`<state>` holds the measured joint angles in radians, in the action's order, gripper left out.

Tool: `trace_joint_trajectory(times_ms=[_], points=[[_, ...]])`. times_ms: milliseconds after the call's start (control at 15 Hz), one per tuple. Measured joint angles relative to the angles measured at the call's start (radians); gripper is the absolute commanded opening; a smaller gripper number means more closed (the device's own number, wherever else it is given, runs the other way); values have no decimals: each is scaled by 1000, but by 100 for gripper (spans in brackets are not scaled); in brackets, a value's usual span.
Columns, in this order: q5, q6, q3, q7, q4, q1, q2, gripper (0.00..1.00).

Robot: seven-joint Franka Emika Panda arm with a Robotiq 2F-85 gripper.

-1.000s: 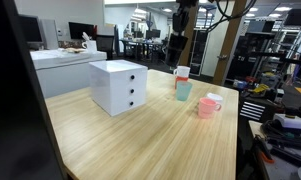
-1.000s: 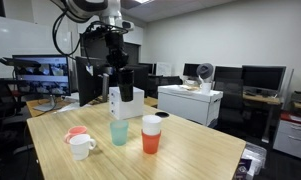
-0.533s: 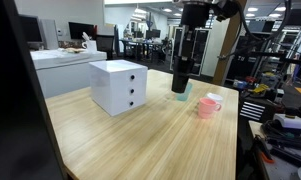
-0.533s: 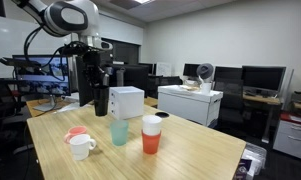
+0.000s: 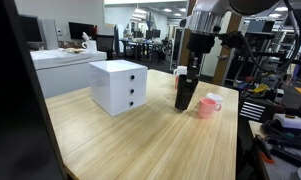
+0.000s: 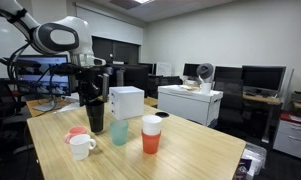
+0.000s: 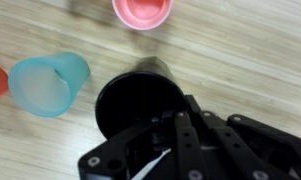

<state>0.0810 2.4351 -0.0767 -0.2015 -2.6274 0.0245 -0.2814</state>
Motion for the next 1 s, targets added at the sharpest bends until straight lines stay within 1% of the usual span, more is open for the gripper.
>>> trace_joint_trajectory(times_ms=[67,133,200,267,600,667,867,1000], points=[[3,18,0,1,-9,0,0,3],[6,31,0,1,-16,0,0,31],[6,40,-1,1,-20,1,0,33],[7,45,-1,1,-23,1,0,38],[8,32,-2,1,-5,1,-19,72],[8,14,-2,1,15,1,-38,79],[4,-72,-16,2,135,2,-115,98],[8,-85,-34,29,222,29,-133,100]])
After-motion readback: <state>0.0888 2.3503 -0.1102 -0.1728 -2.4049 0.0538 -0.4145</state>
